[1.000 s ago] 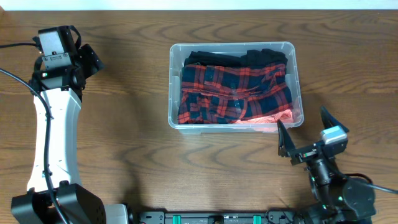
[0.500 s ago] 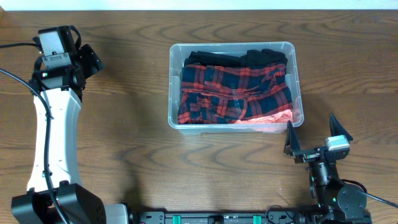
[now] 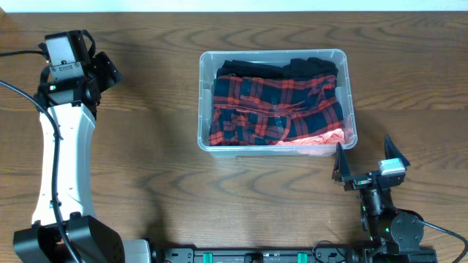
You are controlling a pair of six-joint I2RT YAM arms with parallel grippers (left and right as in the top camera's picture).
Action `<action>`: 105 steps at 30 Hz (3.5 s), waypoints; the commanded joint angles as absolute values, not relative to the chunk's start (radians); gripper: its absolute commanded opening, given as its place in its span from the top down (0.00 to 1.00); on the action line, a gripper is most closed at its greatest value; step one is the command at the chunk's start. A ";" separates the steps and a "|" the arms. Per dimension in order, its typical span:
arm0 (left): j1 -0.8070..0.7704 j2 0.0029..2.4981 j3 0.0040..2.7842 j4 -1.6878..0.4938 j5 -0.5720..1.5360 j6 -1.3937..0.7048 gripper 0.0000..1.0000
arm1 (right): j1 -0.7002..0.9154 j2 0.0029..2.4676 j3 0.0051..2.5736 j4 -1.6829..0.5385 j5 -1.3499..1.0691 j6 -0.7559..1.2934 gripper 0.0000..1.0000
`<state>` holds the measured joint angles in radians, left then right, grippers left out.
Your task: Pack container
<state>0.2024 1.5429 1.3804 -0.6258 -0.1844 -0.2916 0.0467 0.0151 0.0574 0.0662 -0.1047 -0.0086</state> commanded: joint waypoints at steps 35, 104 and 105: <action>0.207 1.538 1.383 -0.628 -0.196 -0.290 0.02 | 0.006 0.006 0.005 -0.057 -0.169 -0.203 0.01; 0.191 0.974 0.315 -0.188 -0.035 -0.292 0.02 | 0.006 0.006 0.005 -0.057 -0.169 -0.203 0.01; 0.191 0.957 0.295 -0.172 -0.035 -0.295 0.02 | 0.006 0.006 0.005 -0.057 -0.169 -0.203 0.01</action>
<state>0.1925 1.0077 0.3485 -0.1997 -0.0673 -0.2714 0.0139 0.0120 0.0071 -0.0551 -0.1612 -0.1898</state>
